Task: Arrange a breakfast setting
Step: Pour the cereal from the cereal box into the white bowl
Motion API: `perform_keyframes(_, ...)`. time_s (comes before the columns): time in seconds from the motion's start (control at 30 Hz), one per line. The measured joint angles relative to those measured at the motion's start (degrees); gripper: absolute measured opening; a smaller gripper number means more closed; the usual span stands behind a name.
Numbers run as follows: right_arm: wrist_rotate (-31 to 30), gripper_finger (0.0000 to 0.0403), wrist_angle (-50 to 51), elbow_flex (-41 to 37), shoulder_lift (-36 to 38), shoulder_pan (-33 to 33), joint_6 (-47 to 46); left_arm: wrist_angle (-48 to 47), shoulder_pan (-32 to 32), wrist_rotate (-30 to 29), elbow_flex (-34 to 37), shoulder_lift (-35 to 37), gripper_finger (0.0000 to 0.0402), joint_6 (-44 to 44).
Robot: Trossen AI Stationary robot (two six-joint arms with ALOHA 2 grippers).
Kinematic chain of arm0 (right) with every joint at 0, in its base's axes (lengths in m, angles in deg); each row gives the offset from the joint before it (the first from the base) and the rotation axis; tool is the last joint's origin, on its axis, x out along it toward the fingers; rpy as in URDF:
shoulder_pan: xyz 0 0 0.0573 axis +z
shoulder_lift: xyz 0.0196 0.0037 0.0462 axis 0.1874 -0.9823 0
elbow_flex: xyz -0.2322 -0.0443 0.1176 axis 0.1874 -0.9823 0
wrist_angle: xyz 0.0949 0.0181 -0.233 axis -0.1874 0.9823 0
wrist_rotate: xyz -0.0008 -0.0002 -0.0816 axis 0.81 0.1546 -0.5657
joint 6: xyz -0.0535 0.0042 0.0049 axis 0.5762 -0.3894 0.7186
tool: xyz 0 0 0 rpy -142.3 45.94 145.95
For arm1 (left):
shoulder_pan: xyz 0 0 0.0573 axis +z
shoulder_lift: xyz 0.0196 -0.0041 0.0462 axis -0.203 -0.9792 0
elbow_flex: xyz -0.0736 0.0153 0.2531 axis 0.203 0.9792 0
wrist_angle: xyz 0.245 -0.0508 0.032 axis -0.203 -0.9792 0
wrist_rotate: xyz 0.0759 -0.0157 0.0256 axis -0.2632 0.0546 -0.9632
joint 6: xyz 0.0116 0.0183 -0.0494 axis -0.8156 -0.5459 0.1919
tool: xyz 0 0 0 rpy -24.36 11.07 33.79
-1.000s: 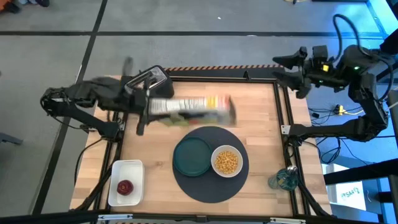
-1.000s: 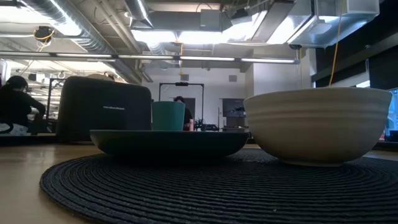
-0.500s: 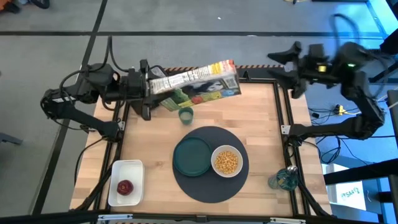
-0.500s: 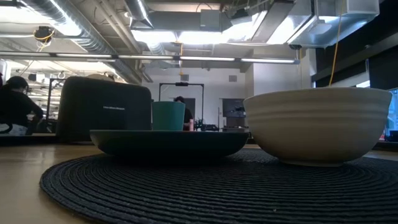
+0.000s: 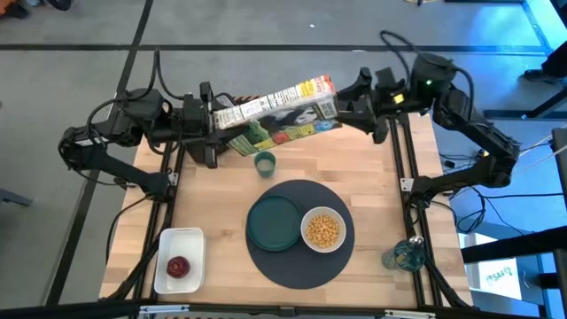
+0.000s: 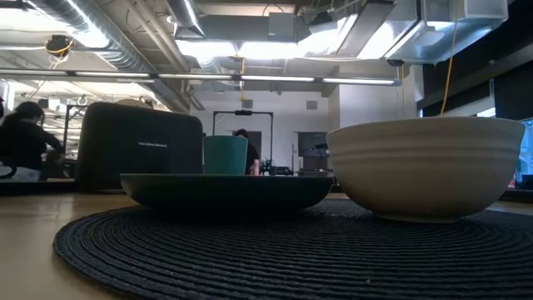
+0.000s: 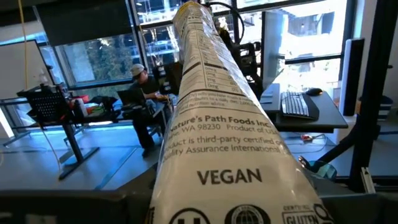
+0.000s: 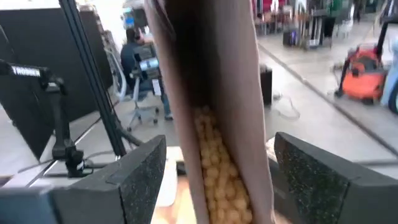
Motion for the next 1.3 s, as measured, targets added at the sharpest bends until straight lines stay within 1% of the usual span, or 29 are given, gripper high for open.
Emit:
perform_keyframes(0.2, 0.4, 0.0289, -3.1, 0.2, -1.4, 0.0, 0.7, -0.1, 0.0, -0.4, 0.0, 0.0, 0.0154, 0.0)
perform_keyframes(0.4, 0.3, 0.0288, -3.0, 0.1, -2.1, -0.1, 2.1, -0.1, 0.0, -1.0, 0.0, 0.0, 0.0154, -0.1)
perform_keyframes(0.5, 0.6, 0.0273, -3.1, 0.2, -2.8, 0.0, 2.1, 0.0, 0.0, -1.0, 0.0, 0.0, 0.0154, -0.1)
perform_keyframes(0.6, 0.4, 0.0239, -3.3, 0.1, -3.6, 0.0, 2.2, 0.9, 0.0, -1.0, 0.0, -0.5, 0.0154, -0.1)
perform_keyframes(0.73, 0.6, 0.0176, -3.5, 0.1, -3.9, -0.1, 2.1, 1.6, 0.0, -1.0, 0.0, -1.8, 0.0153, -0.1)
perform_keyframes(0.83, 0.7, 0.0112, -2.7, 0.1, -4.0, 0.0, 1.4, 1.8, 0.0, -1.0, 0.0, -2.9, 0.0153, 0.0)
perform_keyframes(0.9, 1.3, 0.0056, -1.3, 0.2, -4.0, 0.0, 0.8, 2.2, 0.0, -1.0, 0.0, -3.7, 0.0153, 0.0)
perform_keyframes(0.93, 1.7, 0.0029, 0.6, 0.8, -4.0, 0.0, 0.9, 2.2, 0.0, -1.0, 0.0, -4.3, 0.0153, 0.3)
perform_keyframes(0.97, 1.8, 0.0015, 2.8, 1.5, -4.0, 0.0, 1.1, 2.3, 0.1, -1.5, 0.0, -4.9, 0.0153, 1.0)
perform_keyframes(1.1, 1.2, 0.0003, 15.3, 6.7, -5.2, -0.1, 2.4, 1.9, 1.2, -2.5, -0.1, -7.9, 0.0153, 3.9)
perform_keyframes(1.3, -4.1, 0.0001, 36.5, 17.8, -9.3, 0.0, 2.8, -0.5, 2.8, -2.2, -0.2, -13.6, 0.0171, 8.7)
